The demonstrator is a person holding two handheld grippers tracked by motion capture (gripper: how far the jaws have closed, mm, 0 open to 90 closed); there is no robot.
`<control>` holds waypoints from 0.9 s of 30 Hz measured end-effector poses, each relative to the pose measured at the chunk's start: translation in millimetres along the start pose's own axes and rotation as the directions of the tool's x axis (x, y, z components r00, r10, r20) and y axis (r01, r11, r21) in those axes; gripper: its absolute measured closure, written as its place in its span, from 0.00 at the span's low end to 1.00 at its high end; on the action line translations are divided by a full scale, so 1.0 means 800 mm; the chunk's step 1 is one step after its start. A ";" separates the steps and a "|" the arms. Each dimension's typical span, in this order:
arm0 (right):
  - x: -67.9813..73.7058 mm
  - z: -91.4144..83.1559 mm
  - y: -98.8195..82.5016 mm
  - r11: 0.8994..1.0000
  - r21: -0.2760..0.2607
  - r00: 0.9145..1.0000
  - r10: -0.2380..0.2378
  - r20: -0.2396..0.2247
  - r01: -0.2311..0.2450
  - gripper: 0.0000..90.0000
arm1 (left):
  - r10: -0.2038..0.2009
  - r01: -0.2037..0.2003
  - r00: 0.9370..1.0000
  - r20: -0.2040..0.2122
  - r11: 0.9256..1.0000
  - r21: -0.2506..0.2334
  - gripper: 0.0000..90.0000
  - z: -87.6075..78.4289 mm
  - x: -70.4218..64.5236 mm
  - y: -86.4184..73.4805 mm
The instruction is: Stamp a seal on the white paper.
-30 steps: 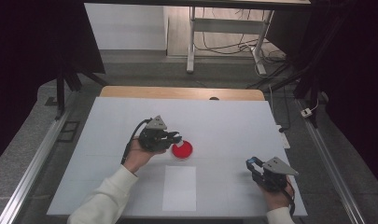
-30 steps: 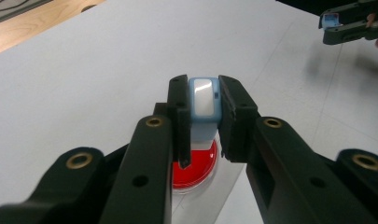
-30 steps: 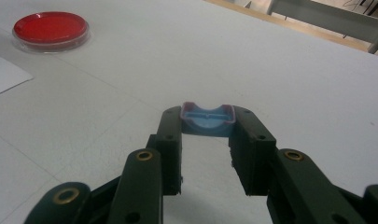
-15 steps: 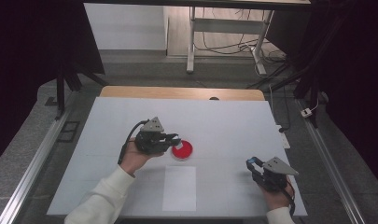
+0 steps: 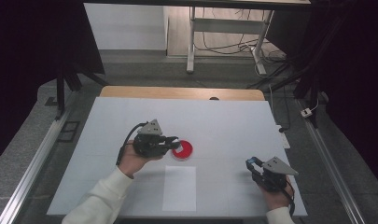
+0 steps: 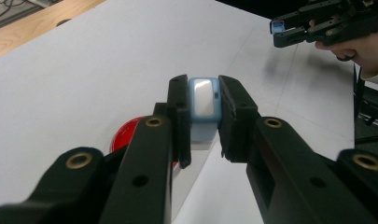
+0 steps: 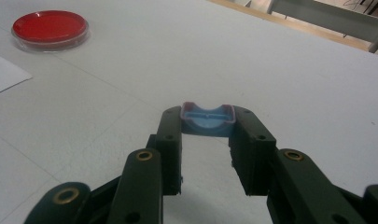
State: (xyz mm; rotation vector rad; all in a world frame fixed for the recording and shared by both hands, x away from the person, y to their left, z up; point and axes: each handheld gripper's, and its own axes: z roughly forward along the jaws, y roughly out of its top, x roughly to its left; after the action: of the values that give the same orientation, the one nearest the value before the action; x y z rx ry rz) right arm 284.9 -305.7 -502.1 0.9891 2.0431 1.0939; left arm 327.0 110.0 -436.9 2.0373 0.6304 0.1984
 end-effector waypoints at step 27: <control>0.000 0.001 0.000 1.000 0.000 1.000 0.000 -0.003 0.000 0.73 | 0.011 -0.013 0.999 0.048 0.998 0.054 0.84 0.006 -0.023 -0.015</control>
State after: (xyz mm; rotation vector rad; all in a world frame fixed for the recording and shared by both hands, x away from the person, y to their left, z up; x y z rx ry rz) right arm 285.4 -305.3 -502.1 0.9879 2.0449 1.0961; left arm 308.6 102.0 -447.5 2.0925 0.5998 0.1401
